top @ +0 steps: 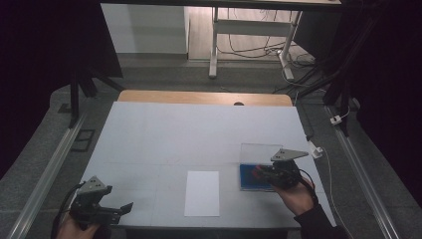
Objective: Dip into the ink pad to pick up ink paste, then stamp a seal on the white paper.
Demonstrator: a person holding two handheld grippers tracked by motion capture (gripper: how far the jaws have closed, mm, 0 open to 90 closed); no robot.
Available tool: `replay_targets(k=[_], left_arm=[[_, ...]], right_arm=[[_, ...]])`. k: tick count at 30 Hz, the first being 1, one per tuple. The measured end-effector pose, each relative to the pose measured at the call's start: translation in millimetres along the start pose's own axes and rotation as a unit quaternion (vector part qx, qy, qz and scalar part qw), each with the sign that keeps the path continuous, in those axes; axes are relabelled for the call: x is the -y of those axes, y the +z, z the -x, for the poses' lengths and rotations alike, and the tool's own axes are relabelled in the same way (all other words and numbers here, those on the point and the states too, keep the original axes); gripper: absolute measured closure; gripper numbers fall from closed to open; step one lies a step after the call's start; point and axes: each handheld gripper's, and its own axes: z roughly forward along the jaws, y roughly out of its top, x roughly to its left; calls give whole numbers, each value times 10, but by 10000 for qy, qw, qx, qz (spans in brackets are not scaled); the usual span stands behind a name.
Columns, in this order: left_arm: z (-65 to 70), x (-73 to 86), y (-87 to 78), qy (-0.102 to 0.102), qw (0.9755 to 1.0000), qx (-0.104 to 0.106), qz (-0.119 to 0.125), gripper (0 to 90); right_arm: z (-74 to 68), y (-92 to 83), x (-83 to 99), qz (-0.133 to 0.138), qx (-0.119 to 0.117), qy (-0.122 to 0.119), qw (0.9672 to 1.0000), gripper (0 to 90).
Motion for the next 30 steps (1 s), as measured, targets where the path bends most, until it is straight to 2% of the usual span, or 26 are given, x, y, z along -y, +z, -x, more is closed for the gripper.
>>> replay_targets(k=[16, 30], left_arm=[[0, -4, 4, 3, 10000, 4, -7, 48], [-2, -6, 6, -4, 10000, 8, -15, 48]], right_arm=[[-148, 13, -51, 85, -248, -78, 9996, 801], [-280, 97, -114, 101, -445, -219, 9987, 801]])
